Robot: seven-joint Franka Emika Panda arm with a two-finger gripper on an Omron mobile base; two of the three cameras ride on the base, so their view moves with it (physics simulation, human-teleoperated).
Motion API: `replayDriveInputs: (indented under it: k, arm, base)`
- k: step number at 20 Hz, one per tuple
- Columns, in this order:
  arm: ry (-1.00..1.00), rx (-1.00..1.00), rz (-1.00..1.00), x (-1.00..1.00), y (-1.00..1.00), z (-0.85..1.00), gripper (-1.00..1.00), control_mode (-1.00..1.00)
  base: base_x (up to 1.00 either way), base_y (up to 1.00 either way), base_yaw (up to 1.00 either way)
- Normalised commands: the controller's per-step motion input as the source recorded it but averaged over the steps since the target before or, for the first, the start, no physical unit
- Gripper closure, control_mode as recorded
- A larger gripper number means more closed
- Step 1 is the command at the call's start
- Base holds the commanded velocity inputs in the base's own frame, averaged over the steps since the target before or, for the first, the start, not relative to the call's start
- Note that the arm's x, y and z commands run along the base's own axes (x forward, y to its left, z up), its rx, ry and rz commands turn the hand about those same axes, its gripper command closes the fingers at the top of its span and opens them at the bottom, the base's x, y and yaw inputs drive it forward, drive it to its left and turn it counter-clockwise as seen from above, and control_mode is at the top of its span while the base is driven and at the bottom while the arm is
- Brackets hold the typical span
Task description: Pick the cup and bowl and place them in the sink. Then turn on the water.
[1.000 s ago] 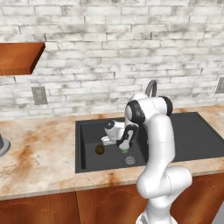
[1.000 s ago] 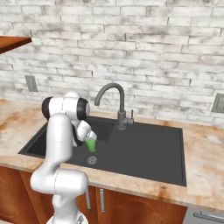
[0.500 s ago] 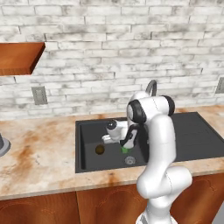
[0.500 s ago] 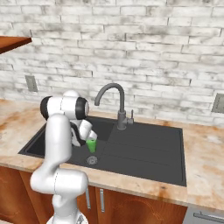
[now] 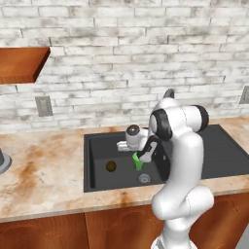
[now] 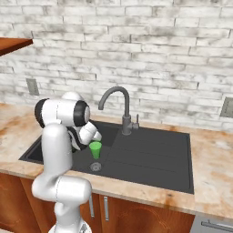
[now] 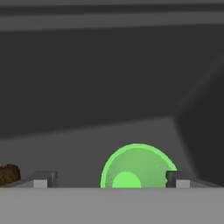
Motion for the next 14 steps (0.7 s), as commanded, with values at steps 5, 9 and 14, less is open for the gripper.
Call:
replayDriveInputs:
  k: [5,9,14]
  arm:
    - [0.04,0.01,0.01,-0.76,0.02,1.00,-1.00,-1.00]
    - [0.08,0.00,0.07,-0.99,0.00,1.00,-1.00,-1.00]
    - [0.16,0.04,0.14,-0.95,0.06,1.00,-1.00,-1.00]
  base:
    - [0.00,0.00,0.00]
    - [0.00,0.00,0.00]
    - [0.00,0.00,0.00]
